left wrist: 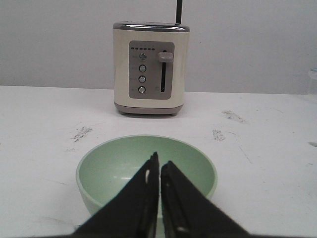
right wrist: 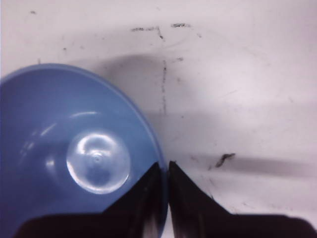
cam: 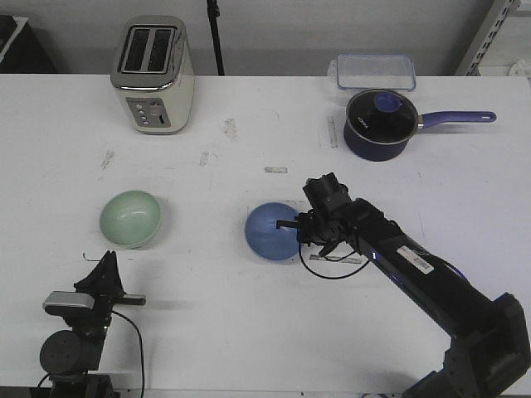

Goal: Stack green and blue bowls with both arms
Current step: 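Slide the blue bowl with the right gripper toward the table centre, then release the blue bowl and retract the right gripper to rest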

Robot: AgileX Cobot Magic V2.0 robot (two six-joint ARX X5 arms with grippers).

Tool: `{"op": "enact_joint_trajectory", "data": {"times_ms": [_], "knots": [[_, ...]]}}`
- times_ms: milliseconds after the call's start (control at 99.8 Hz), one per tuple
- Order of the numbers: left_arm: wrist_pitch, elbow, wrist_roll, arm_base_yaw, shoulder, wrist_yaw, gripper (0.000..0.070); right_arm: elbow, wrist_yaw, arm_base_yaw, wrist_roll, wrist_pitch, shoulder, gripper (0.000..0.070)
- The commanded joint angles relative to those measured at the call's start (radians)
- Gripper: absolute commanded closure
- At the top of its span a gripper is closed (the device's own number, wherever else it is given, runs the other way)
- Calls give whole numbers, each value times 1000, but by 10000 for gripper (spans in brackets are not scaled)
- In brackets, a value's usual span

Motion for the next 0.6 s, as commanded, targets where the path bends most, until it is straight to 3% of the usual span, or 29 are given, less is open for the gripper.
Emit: {"op": "enact_joint_trajectory", "data": {"times_ms": [0, 261, 481, 591], "knots": [[13, -23, -6, -2, -2, -5, 699, 15, 0, 9, 9, 19, 14, 695], [12, -23, -6, -2, -2, -5, 698, 15, 2, 9, 10, 32, 6, 676], [13, -23, -6, -2, -2, -5, 699, 15, 36, 2, 10, 60, -36, 482], [13, -23, -6, -2, -2, -5, 699, 15, 42, -2, 9, 80, -72, 465]]}}
